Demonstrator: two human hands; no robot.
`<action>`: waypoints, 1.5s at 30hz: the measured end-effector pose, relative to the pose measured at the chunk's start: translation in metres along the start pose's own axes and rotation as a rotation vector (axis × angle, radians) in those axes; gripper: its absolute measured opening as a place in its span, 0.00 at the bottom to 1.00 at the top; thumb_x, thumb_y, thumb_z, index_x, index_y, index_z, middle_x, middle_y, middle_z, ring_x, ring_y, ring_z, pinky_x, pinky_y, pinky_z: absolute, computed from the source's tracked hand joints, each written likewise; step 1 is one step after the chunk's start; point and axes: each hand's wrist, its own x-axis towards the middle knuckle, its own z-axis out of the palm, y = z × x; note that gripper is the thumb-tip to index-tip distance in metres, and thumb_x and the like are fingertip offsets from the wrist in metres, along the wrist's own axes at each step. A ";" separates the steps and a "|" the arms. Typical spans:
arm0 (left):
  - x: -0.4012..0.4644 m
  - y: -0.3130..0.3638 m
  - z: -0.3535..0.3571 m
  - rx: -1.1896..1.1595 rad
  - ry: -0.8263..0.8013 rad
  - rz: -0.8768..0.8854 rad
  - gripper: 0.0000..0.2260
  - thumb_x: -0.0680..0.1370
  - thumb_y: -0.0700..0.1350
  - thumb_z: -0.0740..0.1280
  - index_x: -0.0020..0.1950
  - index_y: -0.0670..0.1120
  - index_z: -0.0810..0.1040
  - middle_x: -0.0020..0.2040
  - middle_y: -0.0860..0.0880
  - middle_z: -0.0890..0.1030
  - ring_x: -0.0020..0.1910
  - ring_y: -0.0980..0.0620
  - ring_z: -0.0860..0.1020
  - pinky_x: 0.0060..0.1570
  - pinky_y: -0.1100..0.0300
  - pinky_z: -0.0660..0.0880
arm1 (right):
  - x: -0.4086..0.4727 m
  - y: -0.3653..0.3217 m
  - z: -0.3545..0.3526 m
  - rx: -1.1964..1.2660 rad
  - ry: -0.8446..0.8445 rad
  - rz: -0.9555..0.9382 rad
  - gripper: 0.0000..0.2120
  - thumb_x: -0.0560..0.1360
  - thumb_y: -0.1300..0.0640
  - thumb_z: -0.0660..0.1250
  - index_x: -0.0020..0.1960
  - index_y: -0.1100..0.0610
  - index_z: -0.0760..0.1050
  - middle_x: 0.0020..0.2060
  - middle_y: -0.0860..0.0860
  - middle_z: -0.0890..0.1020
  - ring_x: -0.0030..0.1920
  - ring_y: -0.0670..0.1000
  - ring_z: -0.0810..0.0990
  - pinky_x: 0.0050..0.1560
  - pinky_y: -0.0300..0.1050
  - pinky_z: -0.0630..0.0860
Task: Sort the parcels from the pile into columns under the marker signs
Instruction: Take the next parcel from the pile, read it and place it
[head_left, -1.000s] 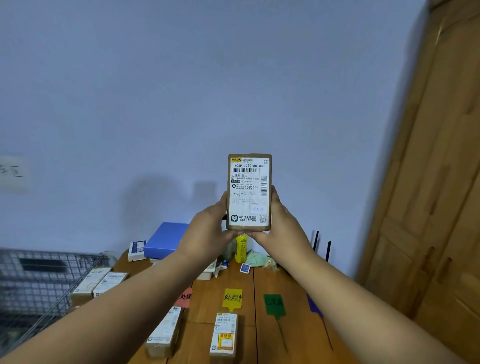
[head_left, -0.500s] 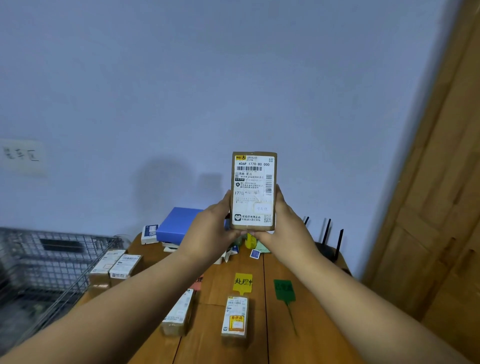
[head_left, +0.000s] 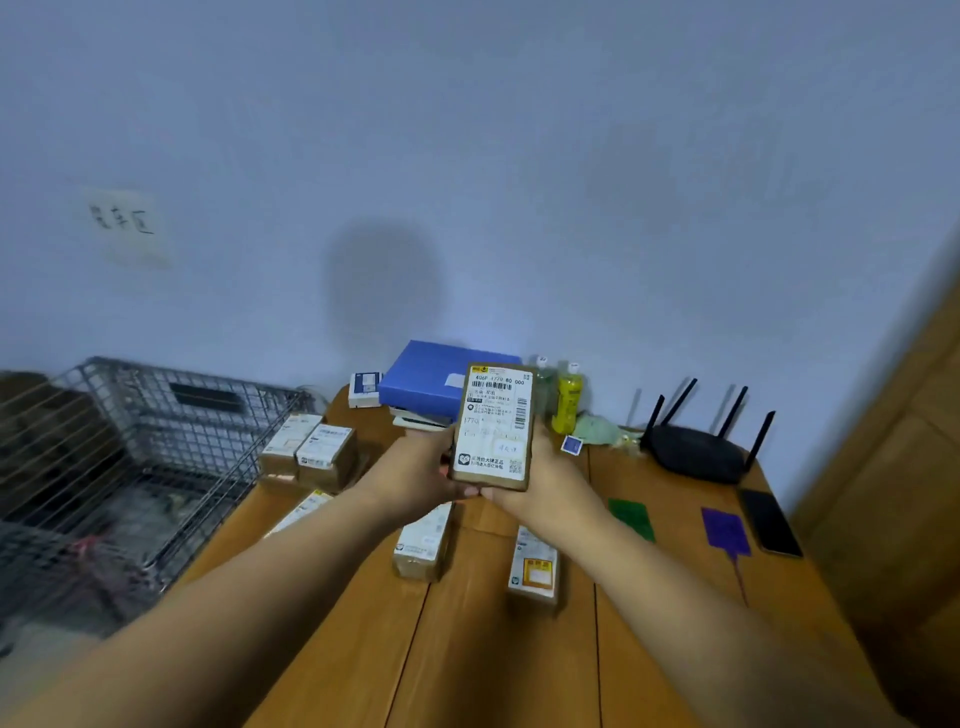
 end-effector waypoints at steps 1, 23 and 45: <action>-0.002 -0.015 0.002 0.009 -0.040 -0.035 0.23 0.72 0.46 0.74 0.66 0.52 0.74 0.61 0.54 0.80 0.61 0.55 0.77 0.53 0.64 0.72 | 0.004 0.005 0.019 0.004 -0.036 0.040 0.48 0.70 0.50 0.75 0.78 0.47 0.46 0.66 0.44 0.76 0.64 0.48 0.77 0.56 0.42 0.76; -0.037 -0.250 0.133 0.057 -0.436 -0.496 0.17 0.68 0.46 0.76 0.55 0.51 0.78 0.46 0.56 0.81 0.45 0.58 0.79 0.42 0.66 0.75 | -0.014 0.109 0.296 0.053 -0.386 0.547 0.45 0.68 0.48 0.74 0.77 0.51 0.53 0.62 0.45 0.80 0.59 0.46 0.80 0.57 0.40 0.76; -0.029 -0.241 0.091 -0.063 -0.272 -0.836 0.41 0.71 0.37 0.71 0.79 0.45 0.52 0.74 0.42 0.64 0.70 0.44 0.67 0.54 0.59 0.72 | 0.008 0.103 0.219 -0.027 -0.371 0.471 0.59 0.68 0.40 0.74 0.78 0.49 0.32 0.77 0.53 0.61 0.75 0.55 0.62 0.72 0.52 0.64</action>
